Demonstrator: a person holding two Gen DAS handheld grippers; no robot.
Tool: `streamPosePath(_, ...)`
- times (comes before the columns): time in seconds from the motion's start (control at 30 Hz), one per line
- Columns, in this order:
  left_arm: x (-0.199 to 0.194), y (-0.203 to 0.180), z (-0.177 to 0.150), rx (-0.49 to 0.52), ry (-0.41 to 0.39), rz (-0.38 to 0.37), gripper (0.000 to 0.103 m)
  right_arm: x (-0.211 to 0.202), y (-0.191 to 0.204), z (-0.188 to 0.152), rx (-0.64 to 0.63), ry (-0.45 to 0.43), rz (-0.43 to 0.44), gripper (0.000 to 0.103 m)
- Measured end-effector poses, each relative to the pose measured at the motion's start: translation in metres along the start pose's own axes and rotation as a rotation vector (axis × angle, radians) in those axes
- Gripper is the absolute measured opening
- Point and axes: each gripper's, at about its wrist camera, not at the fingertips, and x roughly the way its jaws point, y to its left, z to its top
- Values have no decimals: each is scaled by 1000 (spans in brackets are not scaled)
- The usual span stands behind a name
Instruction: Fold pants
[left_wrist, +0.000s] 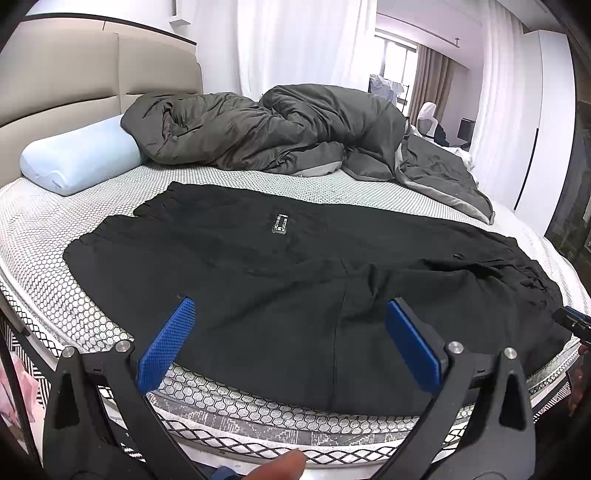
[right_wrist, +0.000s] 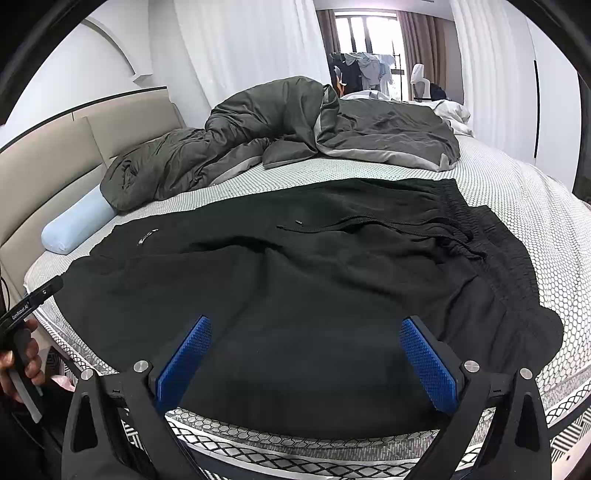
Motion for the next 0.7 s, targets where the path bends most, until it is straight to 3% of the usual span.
streamPosePath(0.5, 14, 9, 3, -68, 36, -12, 102, 7, -8, 0, 29, 38, -37, 103)
streamPosePath(0.7, 29, 10, 5, -93, 72, -1, 102, -1, -21, 7, 53, 51, 42, 103)
